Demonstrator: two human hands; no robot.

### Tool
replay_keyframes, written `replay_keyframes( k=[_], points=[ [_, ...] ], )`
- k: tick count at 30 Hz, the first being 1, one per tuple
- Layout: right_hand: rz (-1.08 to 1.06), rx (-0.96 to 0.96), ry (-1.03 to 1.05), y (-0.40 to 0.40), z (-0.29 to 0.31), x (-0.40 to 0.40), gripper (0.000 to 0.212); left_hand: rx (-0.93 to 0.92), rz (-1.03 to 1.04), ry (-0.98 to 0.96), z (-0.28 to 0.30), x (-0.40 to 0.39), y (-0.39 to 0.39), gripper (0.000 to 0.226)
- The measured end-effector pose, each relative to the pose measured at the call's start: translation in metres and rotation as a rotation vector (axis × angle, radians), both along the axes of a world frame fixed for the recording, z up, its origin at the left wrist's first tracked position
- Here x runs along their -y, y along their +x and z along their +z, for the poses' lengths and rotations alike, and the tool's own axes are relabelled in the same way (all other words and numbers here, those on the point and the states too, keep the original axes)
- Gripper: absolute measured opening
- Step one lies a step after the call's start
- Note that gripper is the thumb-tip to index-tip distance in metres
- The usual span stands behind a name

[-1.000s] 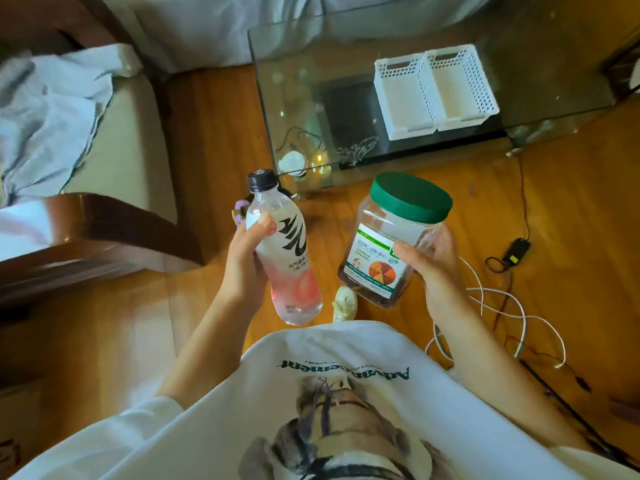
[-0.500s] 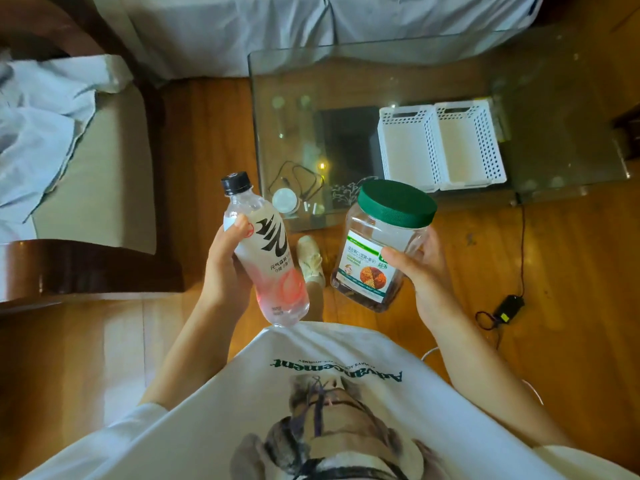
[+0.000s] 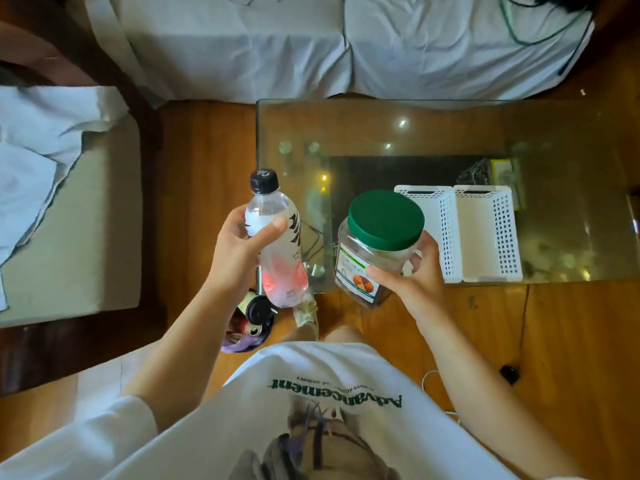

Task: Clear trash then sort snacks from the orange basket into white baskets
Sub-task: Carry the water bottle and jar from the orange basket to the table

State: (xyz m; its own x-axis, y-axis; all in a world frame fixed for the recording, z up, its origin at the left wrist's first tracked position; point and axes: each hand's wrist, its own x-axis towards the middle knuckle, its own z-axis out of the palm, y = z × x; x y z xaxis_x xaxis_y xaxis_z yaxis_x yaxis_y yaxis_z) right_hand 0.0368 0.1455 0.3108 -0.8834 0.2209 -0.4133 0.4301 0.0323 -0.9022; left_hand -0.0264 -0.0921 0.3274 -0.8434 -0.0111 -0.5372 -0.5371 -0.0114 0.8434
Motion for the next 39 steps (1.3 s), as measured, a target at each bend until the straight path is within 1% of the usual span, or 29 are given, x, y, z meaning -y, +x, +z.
replay_keyframes(
  k=[2,3,7,10,14,16,22,28,32,37,39],
  points=[
    [0.029,0.038,0.085,-0.023,-0.016,-0.005,0.075,-0.009,-0.035,-0.056,-0.017,-0.007,-0.021,0.060],
    [0.038,0.060,0.130,-0.031,-0.023,-0.006,0.076,-0.018,-0.055,-0.091,-0.025,-0.011,-0.028,0.059],
    [0.011,0.171,0.247,-0.081,-0.079,-0.019,0.087,0.012,-0.092,-0.240,-0.080,-0.031,-0.069,0.076],
    [-0.015,0.244,0.339,-0.114,-0.126,-0.026,0.086,0.023,-0.069,-0.328,-0.125,-0.046,-0.096,0.074],
    [-0.014,0.278,0.468,-0.145,-0.177,-0.032,0.086,0.045,-0.045,-0.356,-0.176,-0.055,-0.116,0.072],
    [-0.011,0.278,0.496,-0.155,-0.196,-0.034,0.086,0.056,-0.056,-0.356,-0.194,-0.054,-0.120,0.072],
    [-0.006,0.299,0.601,-0.159,-0.231,-0.030,0.089,0.032,-0.089,-0.419,-0.220,-0.060,-0.118,0.072],
    [0.011,0.246,0.576,-0.148,-0.250,-0.028,0.092,0.045,-0.058,-0.419,-0.234,-0.067,-0.113,0.076],
    [0.056,0.225,0.571,-0.131,-0.255,-0.027,0.094,0.059,-0.056,-0.385,-0.237,-0.067,-0.112,0.078],
    [0.053,0.340,0.436,-0.118,-0.261,-0.031,0.097,0.095,-0.061,-0.325,-0.237,-0.068,-0.109,0.080],
    [0.048,0.375,0.353,-0.118,-0.260,-0.034,0.096,0.144,-0.047,-0.267,-0.237,-0.070,-0.106,0.090]
  ],
)
